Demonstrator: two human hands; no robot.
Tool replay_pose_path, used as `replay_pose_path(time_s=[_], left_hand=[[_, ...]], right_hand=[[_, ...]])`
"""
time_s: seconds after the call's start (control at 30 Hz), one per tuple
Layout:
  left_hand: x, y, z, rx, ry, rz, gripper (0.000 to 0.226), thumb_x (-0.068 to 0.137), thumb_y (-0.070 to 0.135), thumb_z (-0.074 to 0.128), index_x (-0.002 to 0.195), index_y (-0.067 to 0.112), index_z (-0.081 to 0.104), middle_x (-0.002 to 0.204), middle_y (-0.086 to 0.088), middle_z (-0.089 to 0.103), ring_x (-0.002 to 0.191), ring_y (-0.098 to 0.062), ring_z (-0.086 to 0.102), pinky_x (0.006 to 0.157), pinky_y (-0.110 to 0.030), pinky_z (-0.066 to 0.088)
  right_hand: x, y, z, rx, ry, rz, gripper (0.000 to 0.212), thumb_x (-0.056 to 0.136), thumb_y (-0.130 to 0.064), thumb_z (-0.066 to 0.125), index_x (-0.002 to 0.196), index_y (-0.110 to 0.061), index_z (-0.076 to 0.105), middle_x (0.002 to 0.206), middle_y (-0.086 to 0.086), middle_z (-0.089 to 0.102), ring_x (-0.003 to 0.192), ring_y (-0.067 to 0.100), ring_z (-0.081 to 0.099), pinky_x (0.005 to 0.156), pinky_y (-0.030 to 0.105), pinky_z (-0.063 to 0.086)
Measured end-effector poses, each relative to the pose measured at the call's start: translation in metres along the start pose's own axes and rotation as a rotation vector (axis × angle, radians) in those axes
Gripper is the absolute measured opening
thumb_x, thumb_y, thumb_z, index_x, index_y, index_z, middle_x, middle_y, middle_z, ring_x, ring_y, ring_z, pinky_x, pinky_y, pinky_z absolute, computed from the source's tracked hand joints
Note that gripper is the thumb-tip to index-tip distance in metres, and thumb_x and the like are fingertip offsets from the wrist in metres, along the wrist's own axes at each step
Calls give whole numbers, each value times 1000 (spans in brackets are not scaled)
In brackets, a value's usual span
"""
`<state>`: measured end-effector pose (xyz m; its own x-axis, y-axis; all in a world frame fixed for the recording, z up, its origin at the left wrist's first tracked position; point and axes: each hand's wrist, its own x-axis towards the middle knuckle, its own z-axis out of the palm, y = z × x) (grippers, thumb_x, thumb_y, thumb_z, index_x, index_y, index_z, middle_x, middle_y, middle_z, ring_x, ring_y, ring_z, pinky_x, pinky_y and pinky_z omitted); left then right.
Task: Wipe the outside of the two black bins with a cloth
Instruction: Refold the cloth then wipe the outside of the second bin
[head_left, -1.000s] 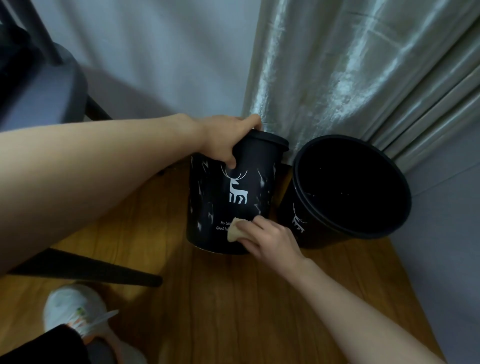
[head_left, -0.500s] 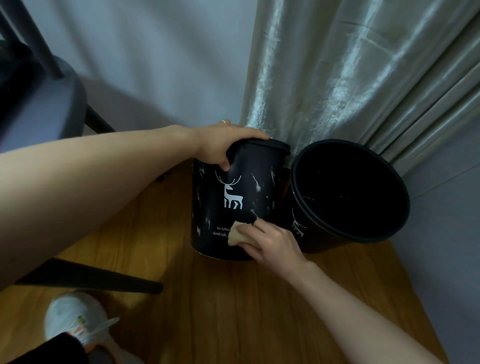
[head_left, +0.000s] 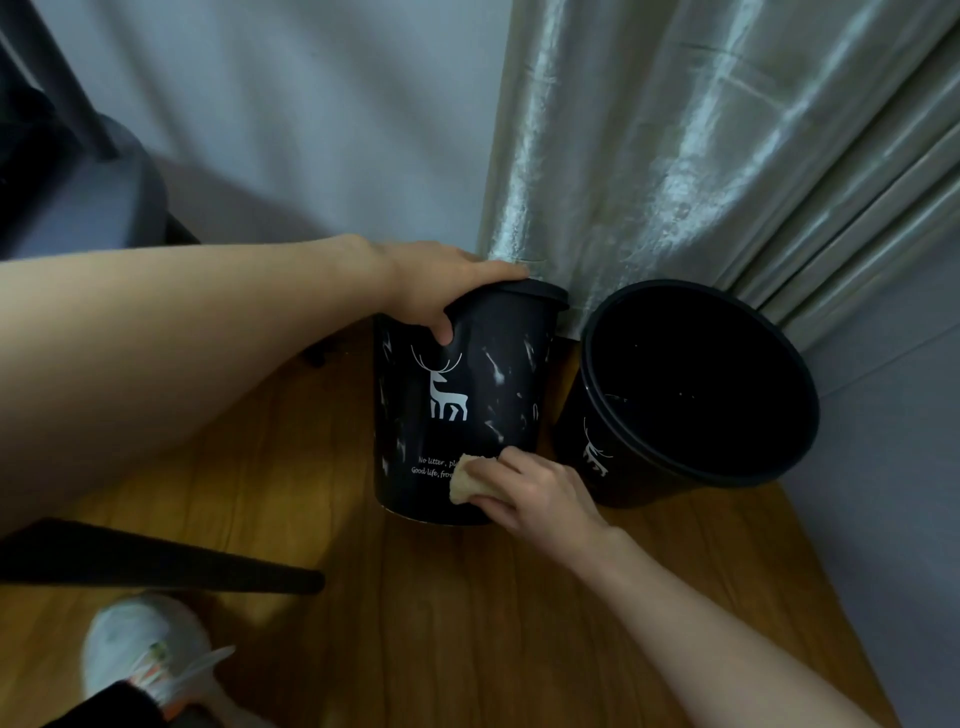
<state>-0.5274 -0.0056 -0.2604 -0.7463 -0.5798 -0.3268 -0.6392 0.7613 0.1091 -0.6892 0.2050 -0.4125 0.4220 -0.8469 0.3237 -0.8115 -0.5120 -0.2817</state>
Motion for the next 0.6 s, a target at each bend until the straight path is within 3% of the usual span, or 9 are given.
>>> replay_pose_path(time_s=[0.17, 0.3, 0.43, 0.6], left_hand=[[-1, 0, -1, 31, 2, 13, 113, 73, 21, 83, 152, 42, 5, 142, -6, 46, 122, -31, 50, 98, -40, 40], [1, 2, -2, 51, 6, 8, 114, 70, 21, 85, 151, 41, 9, 138, -9, 50, 120, -33, 51, 98, -40, 42], [1, 4, -4, 64, 6, 14, 114, 69, 21, 85, 151, 40, 9, 133, -11, 53, 116, -32, 53, 93, -40, 44], [-1, 5, -5, 40, -6, -3, 115, 68, 17, 86, 151, 40, 10, 134, -12, 53, 116, -33, 54, 94, -39, 43]], right_hand=[[10, 5, -5, 17, -4, -17, 31, 93, -41, 52, 119, -25, 54, 94, -1, 59, 81, 18, 64, 55, 38, 59], [51, 12, -23, 27, 174, 118, 35, 90, -41, 57, 116, -19, 66, 88, 4, 59, 69, 25, 63, 52, 39, 57], [79, 18, -38, 11, 253, 264, 34, 88, -37, 69, 118, -19, 67, 90, 4, 60, 72, 28, 63, 55, 37, 54], [50, 11, -29, -76, 126, 24, 30, 83, -29, 74, 110, -19, 69, 86, 2, 58, 72, 23, 63, 48, 36, 55]])
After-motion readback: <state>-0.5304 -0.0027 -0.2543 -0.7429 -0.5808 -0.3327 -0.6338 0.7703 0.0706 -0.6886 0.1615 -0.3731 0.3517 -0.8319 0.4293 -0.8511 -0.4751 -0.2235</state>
